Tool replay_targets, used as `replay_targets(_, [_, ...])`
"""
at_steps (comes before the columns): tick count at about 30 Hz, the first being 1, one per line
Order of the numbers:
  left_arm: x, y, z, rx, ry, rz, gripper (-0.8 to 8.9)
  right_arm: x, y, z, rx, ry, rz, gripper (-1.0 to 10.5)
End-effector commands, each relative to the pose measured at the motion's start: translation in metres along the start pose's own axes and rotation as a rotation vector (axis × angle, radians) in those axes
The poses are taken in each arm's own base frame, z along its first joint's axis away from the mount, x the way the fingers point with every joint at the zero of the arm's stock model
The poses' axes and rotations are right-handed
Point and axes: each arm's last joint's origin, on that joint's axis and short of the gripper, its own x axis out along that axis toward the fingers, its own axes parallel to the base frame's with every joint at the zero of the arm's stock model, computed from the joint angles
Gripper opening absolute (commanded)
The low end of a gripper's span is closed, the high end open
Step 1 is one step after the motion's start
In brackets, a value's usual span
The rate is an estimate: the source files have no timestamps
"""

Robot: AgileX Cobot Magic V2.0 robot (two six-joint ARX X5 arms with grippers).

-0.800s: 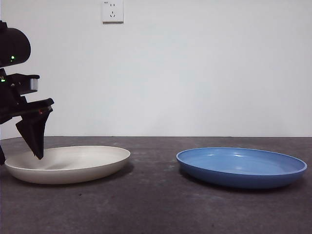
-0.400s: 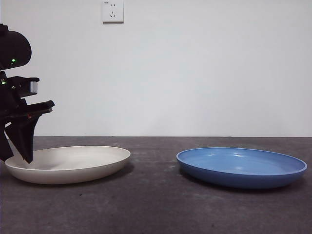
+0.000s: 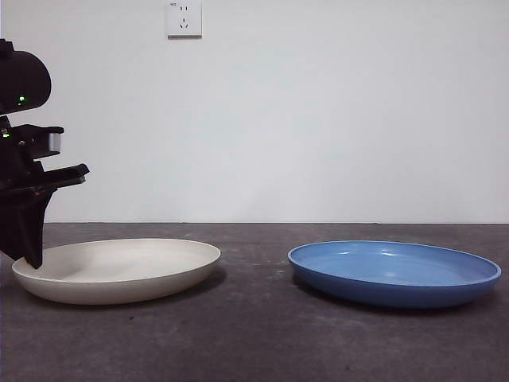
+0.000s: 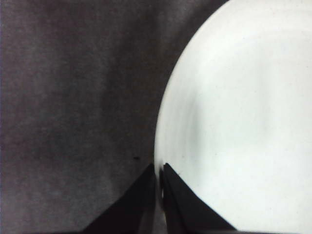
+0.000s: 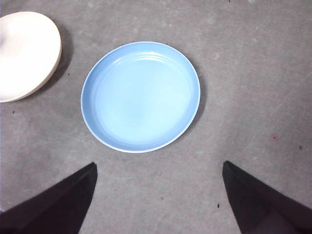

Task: Pick up the white plate, put it on the blue plate, put it on desk

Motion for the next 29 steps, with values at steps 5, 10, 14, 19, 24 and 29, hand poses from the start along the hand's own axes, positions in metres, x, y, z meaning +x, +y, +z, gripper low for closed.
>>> replay_targets(5, [-0.001,-0.003,0.007,-0.035,-0.019,-0.073,0.16,-0.003,0.001,0.004,0.001,-0.021,0.002,4.1])
replay_targets(10, [-0.018,-0.007,0.01,-0.031,-0.073,-0.088,0.16,-0.003,0.001,0.004,0.001,-0.022,0.001,4.1])
replay_targets(14, [-0.04,-0.01,0.014,-0.019,-0.141,-0.103,0.16,-0.003,0.001,0.004,0.001,-0.021,-0.005,4.1])
replay_targets(19, [-0.071,-0.021,0.018,0.009,-0.193,-0.17,0.16,-0.003,0.001,0.004,0.001,-0.022,-0.005,4.1])
replay_targets(24, [-0.093,-0.041,0.022,0.064,-0.203,-0.22,0.16,-0.003,0.001,0.004,0.003,-0.022,-0.005,4.1])
replay_targets(29, [-0.106,-0.073,0.027,0.147,-0.221,-0.278,0.16,-0.003,0.001,0.005,0.02,-0.026,-0.009,4.1])
